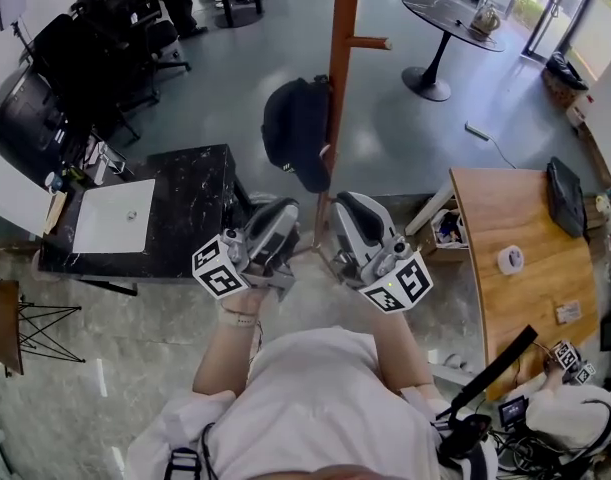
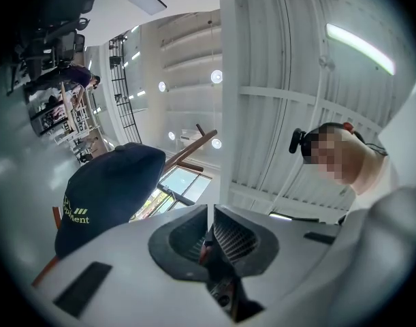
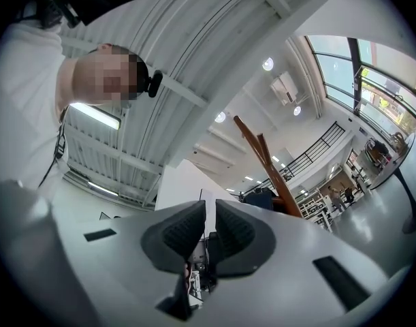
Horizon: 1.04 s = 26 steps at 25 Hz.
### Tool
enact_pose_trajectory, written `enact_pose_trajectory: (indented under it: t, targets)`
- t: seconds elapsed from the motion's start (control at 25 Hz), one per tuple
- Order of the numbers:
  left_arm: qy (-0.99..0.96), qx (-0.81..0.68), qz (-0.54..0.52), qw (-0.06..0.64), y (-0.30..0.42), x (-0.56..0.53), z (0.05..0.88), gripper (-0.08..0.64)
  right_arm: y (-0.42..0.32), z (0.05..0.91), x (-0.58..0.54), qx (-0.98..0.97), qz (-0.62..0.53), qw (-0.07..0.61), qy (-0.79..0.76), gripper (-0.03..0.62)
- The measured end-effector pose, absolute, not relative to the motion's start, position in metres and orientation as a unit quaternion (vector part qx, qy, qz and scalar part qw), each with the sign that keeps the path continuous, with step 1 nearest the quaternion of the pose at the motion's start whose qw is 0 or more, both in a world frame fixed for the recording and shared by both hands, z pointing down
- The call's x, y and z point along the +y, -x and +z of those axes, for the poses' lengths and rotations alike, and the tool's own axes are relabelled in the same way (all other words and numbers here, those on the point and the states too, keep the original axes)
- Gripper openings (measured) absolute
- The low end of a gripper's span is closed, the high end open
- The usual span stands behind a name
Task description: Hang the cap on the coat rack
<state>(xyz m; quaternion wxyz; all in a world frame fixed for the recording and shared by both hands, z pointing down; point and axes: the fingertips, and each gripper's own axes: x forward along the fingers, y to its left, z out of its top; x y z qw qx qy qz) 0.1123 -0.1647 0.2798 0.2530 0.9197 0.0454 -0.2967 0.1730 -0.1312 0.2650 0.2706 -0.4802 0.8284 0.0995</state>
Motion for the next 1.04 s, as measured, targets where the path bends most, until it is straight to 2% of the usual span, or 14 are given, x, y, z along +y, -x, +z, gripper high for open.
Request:
enact_pose_trajectory:
  t: [0.2, 0.6, 1.04]
  targets:
    - [-0.921, 0.044, -0.291, 0.255, -0.119, -0.167, 0.283, 0.034, -0.181, 0.271, -0.139, 0.828, 0.061, 0.301, 0.469, 0.048]
    - [-0.910, 0.069, -0.303, 0.276, -0.127, -0.160, 0.281, 0.011, -0.175, 0.275, -0.147, 0.838, 0.055, 0.290, 0.459, 0.048]
    - [-0.918, 0.071, -0.285, 0.266, -0.126, -0.150, 0.283, 0.008, -0.173, 0.279, -0.142, 0.840, 0.049, 0.289, 0.457, 0.048]
